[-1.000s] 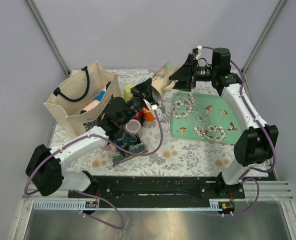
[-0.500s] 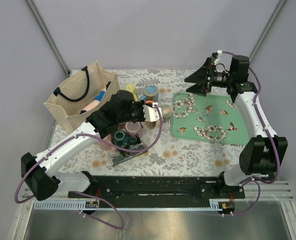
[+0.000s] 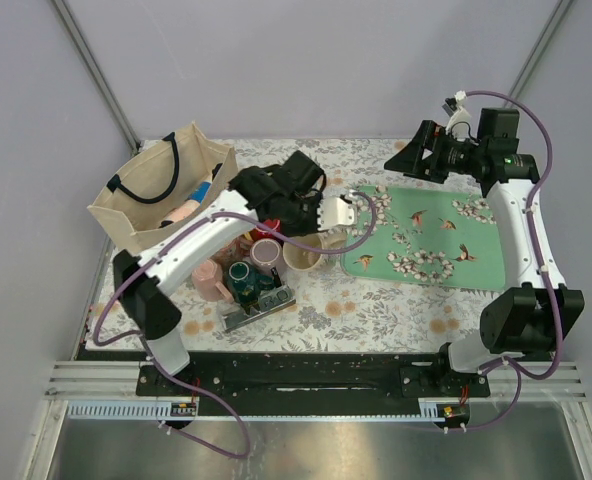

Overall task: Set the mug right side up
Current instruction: Place the cup at the center of the board.

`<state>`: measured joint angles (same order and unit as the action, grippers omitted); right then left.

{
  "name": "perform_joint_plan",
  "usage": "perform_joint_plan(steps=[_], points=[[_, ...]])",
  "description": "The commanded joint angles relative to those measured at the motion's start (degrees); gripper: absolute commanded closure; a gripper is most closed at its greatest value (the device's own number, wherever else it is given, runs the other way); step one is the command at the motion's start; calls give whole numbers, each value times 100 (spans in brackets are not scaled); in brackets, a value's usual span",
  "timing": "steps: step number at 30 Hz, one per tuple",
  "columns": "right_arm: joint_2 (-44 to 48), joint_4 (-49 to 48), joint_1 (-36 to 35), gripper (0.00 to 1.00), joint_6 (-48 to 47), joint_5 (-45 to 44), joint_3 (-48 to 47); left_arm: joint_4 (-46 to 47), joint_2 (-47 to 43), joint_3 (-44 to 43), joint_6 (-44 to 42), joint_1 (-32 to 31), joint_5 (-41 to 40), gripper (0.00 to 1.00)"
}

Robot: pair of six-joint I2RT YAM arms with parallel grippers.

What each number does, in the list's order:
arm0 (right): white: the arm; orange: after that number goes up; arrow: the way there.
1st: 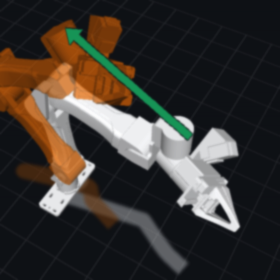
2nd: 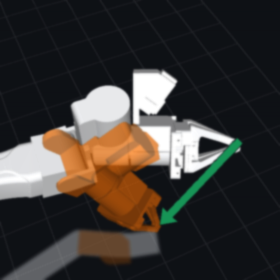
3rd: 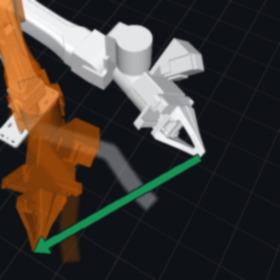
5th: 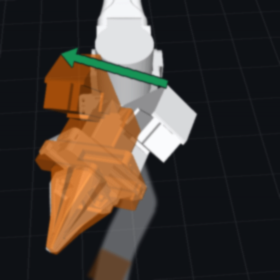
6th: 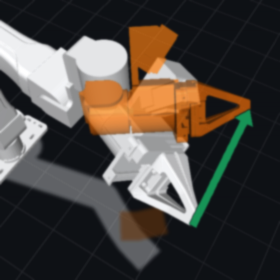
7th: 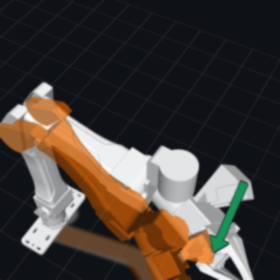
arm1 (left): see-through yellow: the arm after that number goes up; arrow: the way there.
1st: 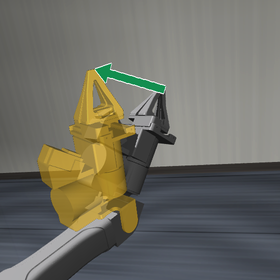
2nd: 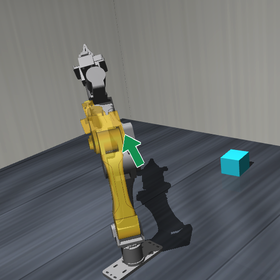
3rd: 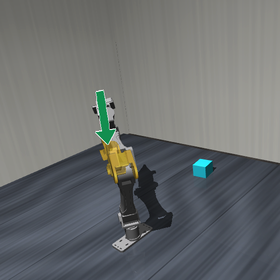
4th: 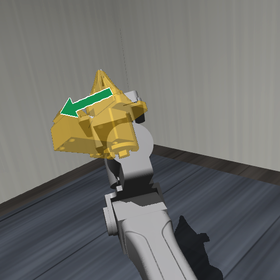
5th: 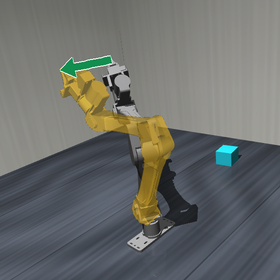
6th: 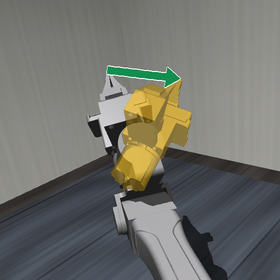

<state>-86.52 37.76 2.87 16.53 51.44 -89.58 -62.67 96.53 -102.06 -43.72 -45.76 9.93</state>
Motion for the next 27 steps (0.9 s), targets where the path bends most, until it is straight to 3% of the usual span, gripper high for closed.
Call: perform_joint_plan(steps=[1,5,15,16,17,20,27], points=[[13,680,11,0,-1090,-1162,-428,-517,637,-656,522,-214,-342,100],[179,628,3,1,-1336,-1390,-350,-623,1148,-938,900,-337,-957,100],[-40,365,3,0,-2137,-1927,-806,-562,1359,-350,1217,-364,-905,100],[-49,294,3,1,-2154,-1910,-807,-570,1412,-367,1226,-364,-932,96],[-49,207,3,1,-2163,-1910,-807,-570,1438,-393,1243,-364,-967,82],[-67,22,3,0,-2216,-1875,-754,-570,1465,-534,1305,-364,-967,62],[-391,-831,-6,0,-2865,-1111,-814,-203,1097,-658,1533,-302,-976,37]])
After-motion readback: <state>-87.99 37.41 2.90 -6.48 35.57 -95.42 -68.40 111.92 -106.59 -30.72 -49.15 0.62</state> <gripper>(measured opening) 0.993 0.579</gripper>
